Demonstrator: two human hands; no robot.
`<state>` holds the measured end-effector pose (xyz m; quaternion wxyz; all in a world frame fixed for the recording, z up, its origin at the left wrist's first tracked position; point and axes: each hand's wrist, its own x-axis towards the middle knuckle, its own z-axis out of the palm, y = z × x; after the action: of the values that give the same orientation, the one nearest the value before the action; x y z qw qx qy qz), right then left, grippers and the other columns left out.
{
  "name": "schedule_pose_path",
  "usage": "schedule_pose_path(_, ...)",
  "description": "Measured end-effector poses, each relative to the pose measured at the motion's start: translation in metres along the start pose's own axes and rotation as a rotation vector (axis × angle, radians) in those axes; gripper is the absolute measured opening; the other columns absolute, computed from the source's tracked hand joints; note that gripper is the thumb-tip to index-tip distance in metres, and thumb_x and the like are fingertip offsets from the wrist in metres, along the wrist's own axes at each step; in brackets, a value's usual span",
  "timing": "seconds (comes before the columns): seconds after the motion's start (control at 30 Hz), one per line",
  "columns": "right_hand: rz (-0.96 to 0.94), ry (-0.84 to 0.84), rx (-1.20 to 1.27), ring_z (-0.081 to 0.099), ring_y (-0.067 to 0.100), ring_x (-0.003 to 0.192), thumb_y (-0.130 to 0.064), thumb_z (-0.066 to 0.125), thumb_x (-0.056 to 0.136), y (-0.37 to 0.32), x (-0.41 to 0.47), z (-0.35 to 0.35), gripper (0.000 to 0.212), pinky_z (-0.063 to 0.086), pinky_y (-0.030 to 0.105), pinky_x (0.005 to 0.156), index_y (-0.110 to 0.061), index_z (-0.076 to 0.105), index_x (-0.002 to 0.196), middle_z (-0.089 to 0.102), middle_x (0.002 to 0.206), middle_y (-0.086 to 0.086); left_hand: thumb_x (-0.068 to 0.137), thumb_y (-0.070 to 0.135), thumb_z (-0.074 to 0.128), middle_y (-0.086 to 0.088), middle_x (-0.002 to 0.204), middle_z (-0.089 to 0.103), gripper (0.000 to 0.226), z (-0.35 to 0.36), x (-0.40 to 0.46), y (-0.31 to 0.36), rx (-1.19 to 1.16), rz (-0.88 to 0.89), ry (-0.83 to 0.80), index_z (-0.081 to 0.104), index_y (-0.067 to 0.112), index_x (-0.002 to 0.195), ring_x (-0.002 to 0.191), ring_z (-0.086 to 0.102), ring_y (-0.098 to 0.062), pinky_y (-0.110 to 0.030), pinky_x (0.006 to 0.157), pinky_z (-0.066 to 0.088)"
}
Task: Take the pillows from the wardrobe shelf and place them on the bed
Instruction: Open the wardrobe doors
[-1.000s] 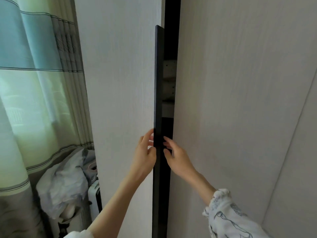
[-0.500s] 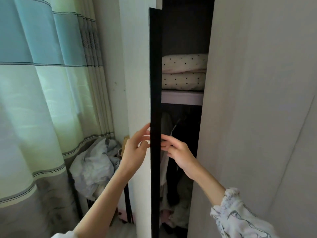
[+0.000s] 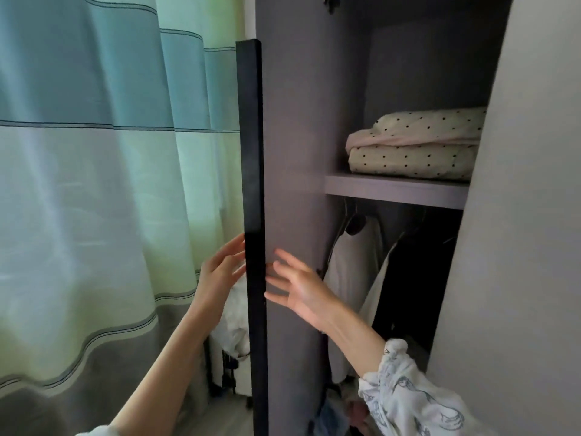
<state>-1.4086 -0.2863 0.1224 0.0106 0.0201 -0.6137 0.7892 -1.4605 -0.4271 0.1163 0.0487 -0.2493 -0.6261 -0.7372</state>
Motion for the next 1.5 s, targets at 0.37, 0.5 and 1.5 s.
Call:
schedule_pose_path(0.37,0.037,-0.012,-0.057,0.043,0.025,0.127,-0.027,0.038,0.099,0.015,0.052,0.031,0.047,0.040,0.047,0.103,-0.017,0.026,0.143,0.036,0.144,0.009,0.094,0.004,0.041,0.010,0.102,0.068,0.031,-0.040,0.005,0.004,0.107,0.041,0.181,0.059,0.024,0.109,0.092,0.064,0.001,-0.015,0.072,0.053)
schedule_pose_path(0.5,-0.005,0.063,-0.185,0.057,0.020,0.109,-0.025,0.039,0.099,0.008,0.047,0.001,0.037,0.046,0.042,0.095,-0.018,0.038,0.135,0.052,0.127,0.006,0.094,0.009,0.046,0.008,0.102,0.068,0.029,-0.021,0.005,-0.003,0.202,0.085,0.114,0.061,0.032,0.103,0.095,0.065,-0.006,-0.023,0.081,0.052)
schedule_pose_path(1.5,-0.204,0.822,-2.172,-0.008,0.034,0.142,-0.035,0.060,0.083,-0.145,-0.062,-0.432,0.072,0.003,0.068,0.106,-0.028,0.023,0.145,0.001,0.157,0.007,0.092,0.005,0.044,0.007,0.136,0.041,0.062,0.441,0.152,-0.087,0.068,0.034,-0.567,0.022,0.030,0.144,0.119,0.047,-0.011,-0.026,0.094,0.040)
